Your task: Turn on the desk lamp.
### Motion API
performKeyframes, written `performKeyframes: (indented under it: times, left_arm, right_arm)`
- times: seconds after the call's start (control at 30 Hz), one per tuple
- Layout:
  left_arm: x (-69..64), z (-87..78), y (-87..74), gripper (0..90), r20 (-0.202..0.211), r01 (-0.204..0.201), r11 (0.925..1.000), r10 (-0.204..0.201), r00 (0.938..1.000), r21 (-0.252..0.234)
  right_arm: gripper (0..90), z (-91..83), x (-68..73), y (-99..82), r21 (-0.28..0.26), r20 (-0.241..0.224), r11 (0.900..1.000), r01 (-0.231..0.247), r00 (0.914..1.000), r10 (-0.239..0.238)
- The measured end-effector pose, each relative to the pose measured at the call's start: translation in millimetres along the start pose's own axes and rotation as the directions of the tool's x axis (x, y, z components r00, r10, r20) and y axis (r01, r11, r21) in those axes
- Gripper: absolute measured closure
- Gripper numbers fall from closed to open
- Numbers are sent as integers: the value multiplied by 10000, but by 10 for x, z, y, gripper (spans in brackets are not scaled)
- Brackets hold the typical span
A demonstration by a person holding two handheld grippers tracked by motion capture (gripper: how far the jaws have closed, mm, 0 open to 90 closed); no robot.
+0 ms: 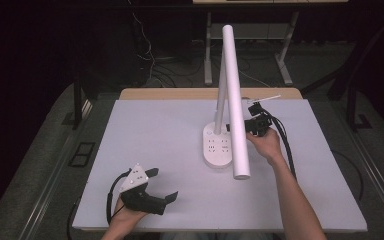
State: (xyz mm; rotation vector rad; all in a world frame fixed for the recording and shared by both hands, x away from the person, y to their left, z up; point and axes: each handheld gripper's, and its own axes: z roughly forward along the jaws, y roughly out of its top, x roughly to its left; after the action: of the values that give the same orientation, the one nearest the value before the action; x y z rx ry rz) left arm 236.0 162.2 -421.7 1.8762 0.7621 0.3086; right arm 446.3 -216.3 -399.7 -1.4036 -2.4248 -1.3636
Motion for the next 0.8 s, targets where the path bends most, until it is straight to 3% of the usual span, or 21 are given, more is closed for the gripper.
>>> performKeyframes:
  times: [0.53,0.8]
  left_arm:
    - [10,-14,3,0,-72,29,9999,-30,10000,-102]
    - [11,-17,4,0,-82,16,9999,-17,10000,-108]
  right_arm:
    - [790,188,-62,-31,-169,-501,9997,-190,9986,181]
    - [885,260,-108,-50,-179,-420,9991,-372,9985,364]
